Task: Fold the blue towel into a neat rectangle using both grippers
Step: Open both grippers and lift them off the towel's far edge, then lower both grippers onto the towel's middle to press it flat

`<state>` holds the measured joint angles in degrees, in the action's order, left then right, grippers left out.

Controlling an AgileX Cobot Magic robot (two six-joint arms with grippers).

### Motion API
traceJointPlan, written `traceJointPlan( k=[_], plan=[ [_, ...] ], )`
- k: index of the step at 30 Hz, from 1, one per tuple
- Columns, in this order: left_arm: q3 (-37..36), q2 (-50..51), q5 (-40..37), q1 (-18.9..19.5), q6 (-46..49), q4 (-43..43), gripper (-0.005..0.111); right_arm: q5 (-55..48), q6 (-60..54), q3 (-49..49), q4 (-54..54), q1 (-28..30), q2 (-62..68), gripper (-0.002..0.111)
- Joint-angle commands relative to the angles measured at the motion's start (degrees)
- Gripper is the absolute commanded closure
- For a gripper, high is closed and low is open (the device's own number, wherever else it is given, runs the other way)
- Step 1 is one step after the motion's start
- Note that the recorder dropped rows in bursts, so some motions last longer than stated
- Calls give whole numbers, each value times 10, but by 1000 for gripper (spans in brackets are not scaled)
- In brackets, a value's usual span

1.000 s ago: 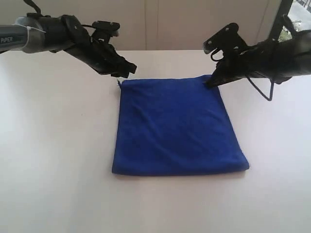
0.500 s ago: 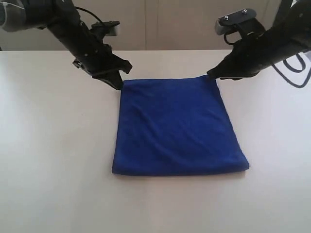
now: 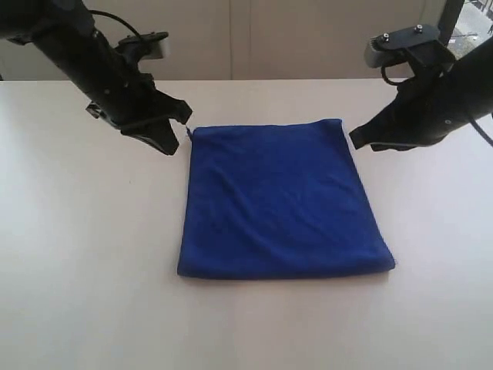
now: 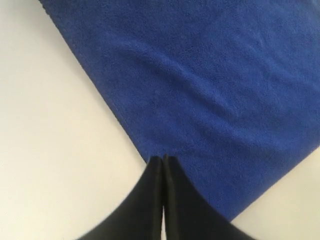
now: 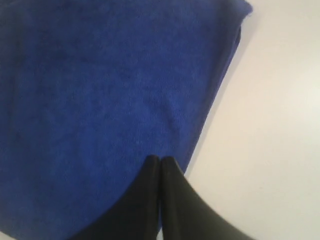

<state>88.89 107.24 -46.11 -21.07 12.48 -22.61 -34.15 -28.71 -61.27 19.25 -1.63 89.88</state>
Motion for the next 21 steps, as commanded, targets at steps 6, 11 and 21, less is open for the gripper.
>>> traceJointPlan(
  k=[6, 11, 21],
  plan=[
    [-111, -58, 74, -89, -3, -9, 107, -7, 29, 61, 4, -42, -35, 108],
    [-150, -58, 120, -132, -6, -9, 107, -14, 53, 94, 4, -89, -40, 108],
    [-227, -31, 187, -150, -12, -40, 107, 23, 80, 108, 45, -192, 14, 108]
  ],
)
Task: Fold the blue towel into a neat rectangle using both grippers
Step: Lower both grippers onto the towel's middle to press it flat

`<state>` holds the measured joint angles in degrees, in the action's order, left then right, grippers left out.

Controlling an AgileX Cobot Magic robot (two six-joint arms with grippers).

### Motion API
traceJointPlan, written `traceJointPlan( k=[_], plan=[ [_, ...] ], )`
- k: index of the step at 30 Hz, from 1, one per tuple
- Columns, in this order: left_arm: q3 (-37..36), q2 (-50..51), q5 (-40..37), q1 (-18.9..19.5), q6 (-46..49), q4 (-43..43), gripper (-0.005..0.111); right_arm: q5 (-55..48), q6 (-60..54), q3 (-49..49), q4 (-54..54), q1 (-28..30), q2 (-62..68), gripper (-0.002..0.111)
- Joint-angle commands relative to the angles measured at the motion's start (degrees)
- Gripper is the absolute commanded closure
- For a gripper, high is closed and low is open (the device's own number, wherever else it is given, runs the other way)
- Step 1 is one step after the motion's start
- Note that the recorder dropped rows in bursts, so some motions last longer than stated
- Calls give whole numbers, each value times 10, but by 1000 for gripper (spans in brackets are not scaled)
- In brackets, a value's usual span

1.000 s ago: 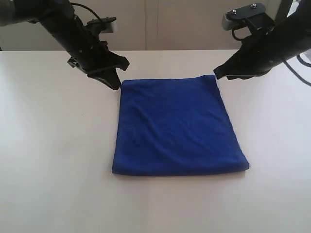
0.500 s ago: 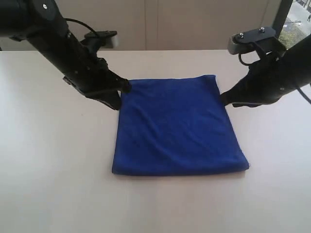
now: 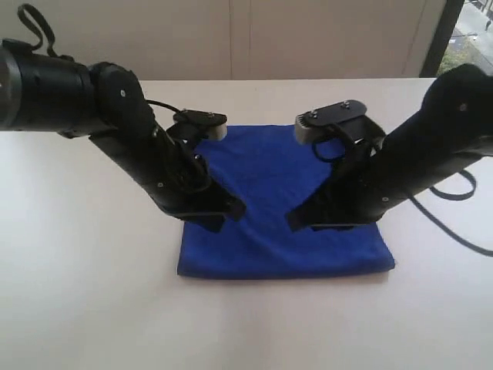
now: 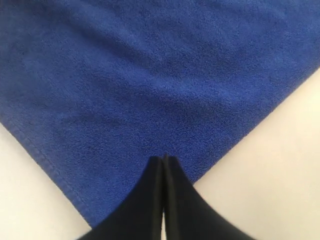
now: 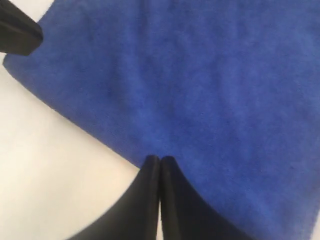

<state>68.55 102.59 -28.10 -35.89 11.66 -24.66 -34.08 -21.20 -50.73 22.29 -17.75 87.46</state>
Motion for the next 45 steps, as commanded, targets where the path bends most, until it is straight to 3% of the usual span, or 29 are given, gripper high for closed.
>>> traceJointPlan(
  k=[1, 9, 14, 23, 45],
  plan=[
    [-25, 18, 6, -2, -4, -21, 107, 29, 5, 2, 15, -37, 51, 108],
    [-45, 21, 11, -2, 3, -18, 107, 65, 17, 2, 15, -41, 113, 108],
    [-81, 22, 53, -2, 3, -19, 107, 75, 21, 2, 15, -41, 131, 108],
    [-82, 60, 55, -2, 3, -23, 107, 78, 26, 2, 7, -41, 132, 108],
    [-82, 61, 17, -2, 3, 12, 107, 5, 264, 2, -264, -39, 150, 108]
  ],
)
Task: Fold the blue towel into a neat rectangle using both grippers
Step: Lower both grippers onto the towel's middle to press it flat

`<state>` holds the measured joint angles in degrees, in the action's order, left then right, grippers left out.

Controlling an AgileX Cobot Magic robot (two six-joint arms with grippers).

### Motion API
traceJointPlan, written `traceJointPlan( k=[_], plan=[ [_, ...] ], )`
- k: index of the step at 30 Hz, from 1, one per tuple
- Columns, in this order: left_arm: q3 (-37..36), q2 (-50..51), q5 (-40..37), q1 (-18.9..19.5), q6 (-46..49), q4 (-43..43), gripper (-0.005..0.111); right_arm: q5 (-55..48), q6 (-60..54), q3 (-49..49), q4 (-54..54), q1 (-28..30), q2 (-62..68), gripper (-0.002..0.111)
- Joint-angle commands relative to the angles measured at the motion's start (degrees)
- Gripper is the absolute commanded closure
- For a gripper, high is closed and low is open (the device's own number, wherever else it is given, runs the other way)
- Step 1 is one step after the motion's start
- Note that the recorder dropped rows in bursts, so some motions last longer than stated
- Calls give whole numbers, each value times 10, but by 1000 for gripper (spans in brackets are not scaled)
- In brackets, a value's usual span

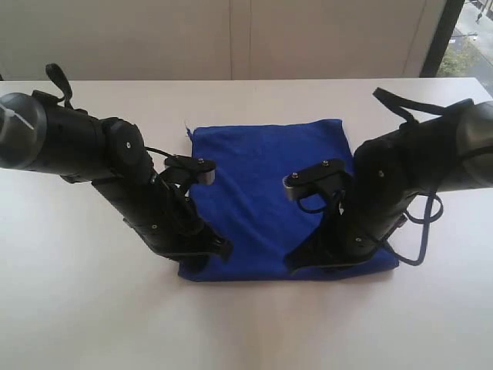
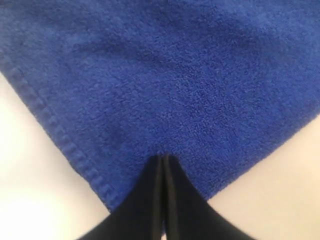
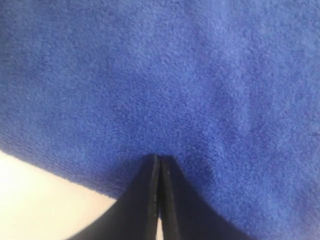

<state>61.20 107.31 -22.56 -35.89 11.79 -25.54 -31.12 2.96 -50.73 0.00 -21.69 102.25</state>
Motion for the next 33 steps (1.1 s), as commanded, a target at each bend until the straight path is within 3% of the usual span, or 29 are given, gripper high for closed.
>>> traceJointPlan(
  k=[1, 17, 33],
  plan=[
    [-8, 14, -40, -2, 2, 24, 107, -26, 23, 2, -45, 0, 2, 108],
    [-8, 14, -44, -2, 2, 26, 107, -27, 37, 2, -50, 8, -65, 108],
    [-8, 14, -44, -2, 2, 28, 107, -36, 46, 35, -65, 52, -21, 108]
  ],
)
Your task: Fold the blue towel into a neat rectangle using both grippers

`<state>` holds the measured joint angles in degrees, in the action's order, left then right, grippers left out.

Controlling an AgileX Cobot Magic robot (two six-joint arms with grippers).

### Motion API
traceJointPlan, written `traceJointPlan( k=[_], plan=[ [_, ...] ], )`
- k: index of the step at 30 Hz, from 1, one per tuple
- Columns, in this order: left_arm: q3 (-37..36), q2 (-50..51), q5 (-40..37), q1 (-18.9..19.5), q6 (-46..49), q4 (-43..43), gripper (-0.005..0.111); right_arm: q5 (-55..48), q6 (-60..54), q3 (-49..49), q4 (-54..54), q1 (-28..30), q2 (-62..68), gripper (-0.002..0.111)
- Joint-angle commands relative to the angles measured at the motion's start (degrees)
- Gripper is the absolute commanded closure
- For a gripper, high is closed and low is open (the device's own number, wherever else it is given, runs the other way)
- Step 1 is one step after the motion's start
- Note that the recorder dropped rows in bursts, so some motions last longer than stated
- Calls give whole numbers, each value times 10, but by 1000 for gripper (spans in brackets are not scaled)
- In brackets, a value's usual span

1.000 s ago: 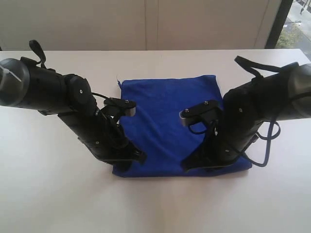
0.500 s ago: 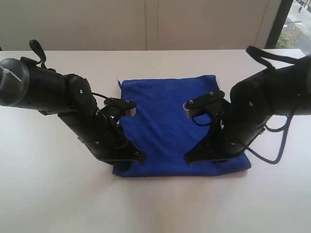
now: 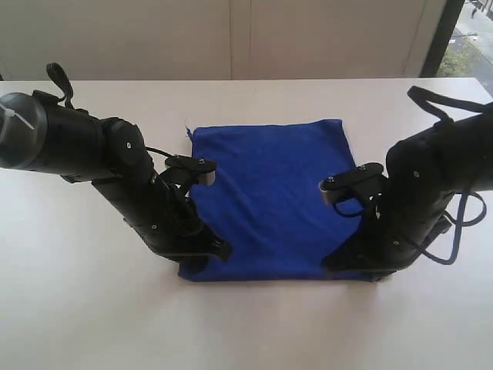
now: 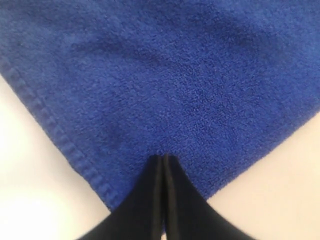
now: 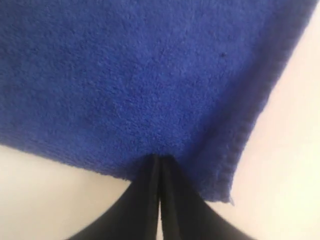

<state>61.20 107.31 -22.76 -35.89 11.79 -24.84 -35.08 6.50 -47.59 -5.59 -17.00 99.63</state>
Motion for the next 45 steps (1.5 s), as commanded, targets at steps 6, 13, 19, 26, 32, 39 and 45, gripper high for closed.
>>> traceJointPlan(
  k=[6, 13, 19, 26, 32, 39, 45],
  plan=[
    [-8, 14, -48, -2, 2, 21, 107, -20, 50, 3, -47, 5, -2, 108],
    [-8, 14, -49, -2, 2, 21, 107, -26, 63, 3, -60, 5, -37, 108],
    [-8, 14, -50, -2, 2, 21, 107, -10, 65, 4, -61, 5, -17, 108],
    [-8, 14, -57, -2, 2, 21, 107, -25, 93, 4, -99, 5, 8, 108],
    [-7, 13, -68, -2, 2, 24, 107, -29, 92, 4, -99, 5, -26, 108],
    [-5, 13, -89, -2, -19, 61, 107, -29, 92, 3, -99, 5, -73, 108],
    [-5, 13, -97, -2, -23, 73, 107, -22, 92, 3, -99, 5, -75, 108]
  ],
)
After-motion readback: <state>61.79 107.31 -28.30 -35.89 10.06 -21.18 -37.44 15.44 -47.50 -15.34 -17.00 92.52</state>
